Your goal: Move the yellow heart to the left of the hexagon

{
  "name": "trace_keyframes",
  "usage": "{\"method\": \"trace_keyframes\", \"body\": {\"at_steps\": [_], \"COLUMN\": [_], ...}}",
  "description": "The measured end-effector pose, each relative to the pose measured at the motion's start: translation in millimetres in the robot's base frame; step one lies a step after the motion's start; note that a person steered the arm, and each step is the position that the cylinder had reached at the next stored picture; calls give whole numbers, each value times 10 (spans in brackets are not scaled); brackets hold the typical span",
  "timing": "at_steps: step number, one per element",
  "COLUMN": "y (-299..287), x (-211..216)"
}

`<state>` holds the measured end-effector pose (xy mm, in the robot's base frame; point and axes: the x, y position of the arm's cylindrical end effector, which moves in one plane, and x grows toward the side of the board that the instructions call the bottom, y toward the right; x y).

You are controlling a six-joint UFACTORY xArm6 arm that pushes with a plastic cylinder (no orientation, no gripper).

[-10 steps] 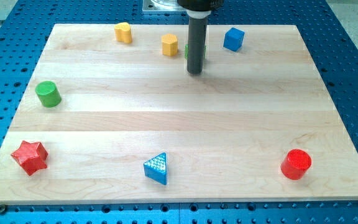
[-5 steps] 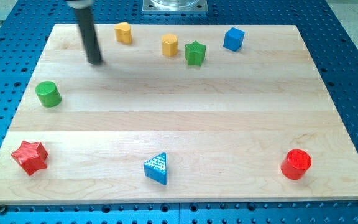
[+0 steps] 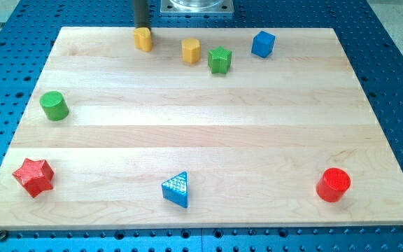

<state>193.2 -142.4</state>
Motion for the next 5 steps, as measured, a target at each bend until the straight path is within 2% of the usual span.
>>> {"method": "trace_keyframes", "body": {"at_steps": [1,2,3,4,5], "y": [-114,510,307,-736,-1603], "x": [135,326,145,194,795]}}
